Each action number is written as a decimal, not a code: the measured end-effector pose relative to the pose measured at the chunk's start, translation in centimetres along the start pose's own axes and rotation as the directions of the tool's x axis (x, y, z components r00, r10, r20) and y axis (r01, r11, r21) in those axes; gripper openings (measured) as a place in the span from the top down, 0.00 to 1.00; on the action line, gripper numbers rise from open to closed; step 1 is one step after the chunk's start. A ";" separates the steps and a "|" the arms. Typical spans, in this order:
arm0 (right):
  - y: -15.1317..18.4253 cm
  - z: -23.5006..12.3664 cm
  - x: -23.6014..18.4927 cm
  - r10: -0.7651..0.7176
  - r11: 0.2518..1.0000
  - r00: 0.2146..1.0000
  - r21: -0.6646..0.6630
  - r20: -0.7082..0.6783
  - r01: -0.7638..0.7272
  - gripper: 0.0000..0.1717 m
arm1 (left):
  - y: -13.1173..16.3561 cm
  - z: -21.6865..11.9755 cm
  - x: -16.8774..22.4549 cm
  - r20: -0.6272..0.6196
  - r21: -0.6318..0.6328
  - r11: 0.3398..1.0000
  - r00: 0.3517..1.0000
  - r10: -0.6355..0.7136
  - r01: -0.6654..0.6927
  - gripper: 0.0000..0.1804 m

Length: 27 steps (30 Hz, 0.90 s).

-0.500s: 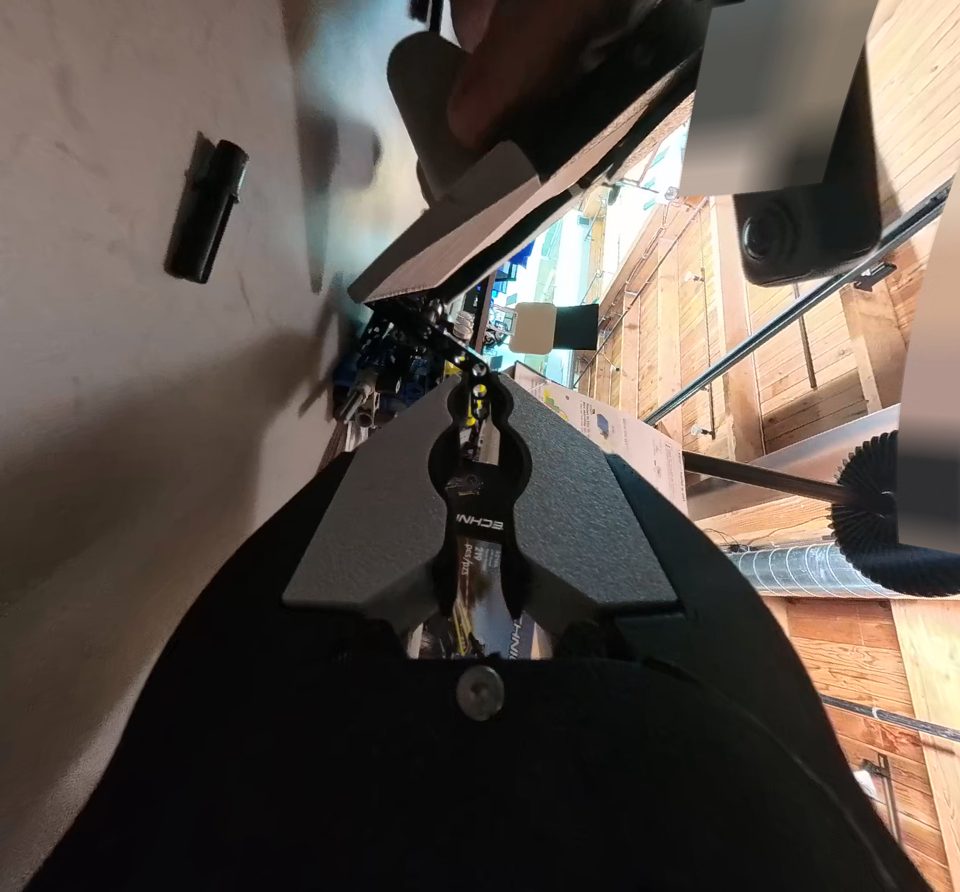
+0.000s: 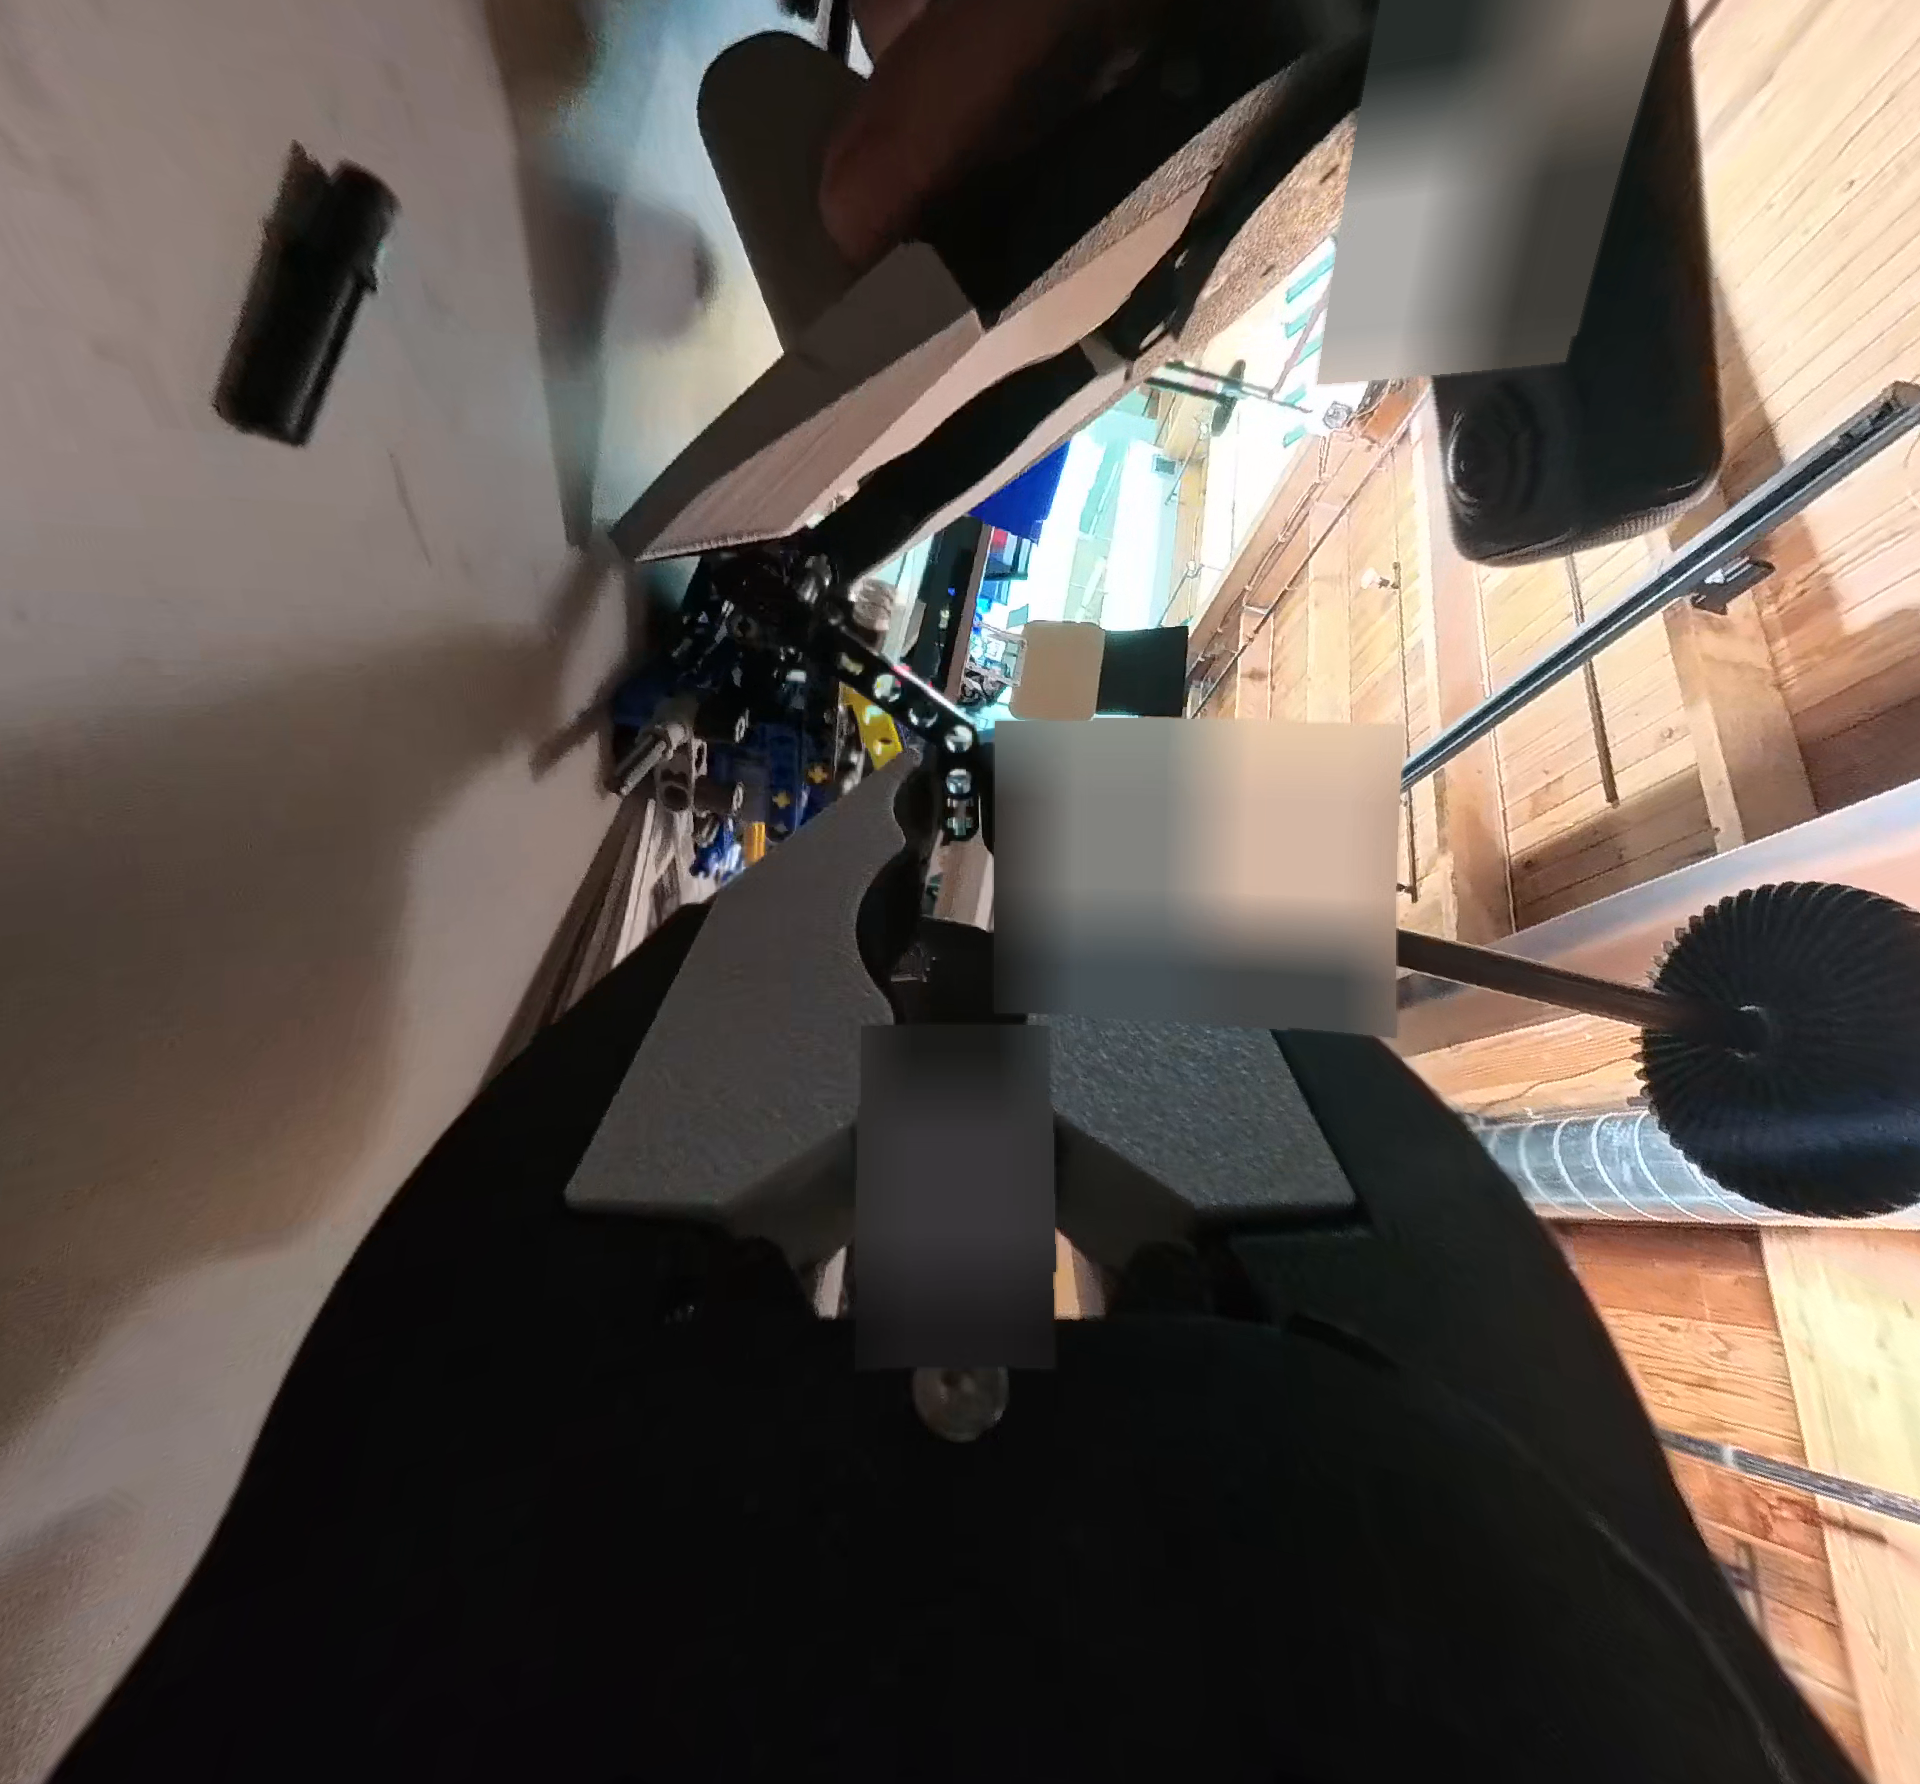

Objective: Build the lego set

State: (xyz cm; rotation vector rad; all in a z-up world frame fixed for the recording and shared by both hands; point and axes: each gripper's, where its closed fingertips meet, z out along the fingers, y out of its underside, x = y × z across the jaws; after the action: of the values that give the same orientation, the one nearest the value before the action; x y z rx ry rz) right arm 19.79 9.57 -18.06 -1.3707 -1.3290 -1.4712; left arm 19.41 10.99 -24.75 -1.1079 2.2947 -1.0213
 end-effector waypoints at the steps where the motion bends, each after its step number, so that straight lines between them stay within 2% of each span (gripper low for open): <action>1: 0.1 0.0 0.0 -0.014 1.000 1.000 0.000 0.002 0.014 0.98 | 0.0 0.0 0.0 0.003 -0.001 1.000 1.000 -0.007 0.007 0.66; 13: -0.6 0.6 0.0 -0.021 0.995 0.999 0.094 0.025 0.018 0.97 | -0.5 0.4 -0.4 0.024 0.007 0.995 0.995 -0.095 0.095 0.67; 27: -0.5 1.1 0.1 -0.026 0.998 1.000 0.054 0.017 0.025 0.97 | -0.6 0.4 -0.7 0.051 0.011 0.999 0.997 -0.049 0.048 0.71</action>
State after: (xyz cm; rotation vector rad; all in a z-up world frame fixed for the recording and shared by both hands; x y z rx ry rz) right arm 19.51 10.71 -18.19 -1.3398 -1.3915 -1.4332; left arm 20.37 11.08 -24.57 -1.1778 2.2305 -1.0091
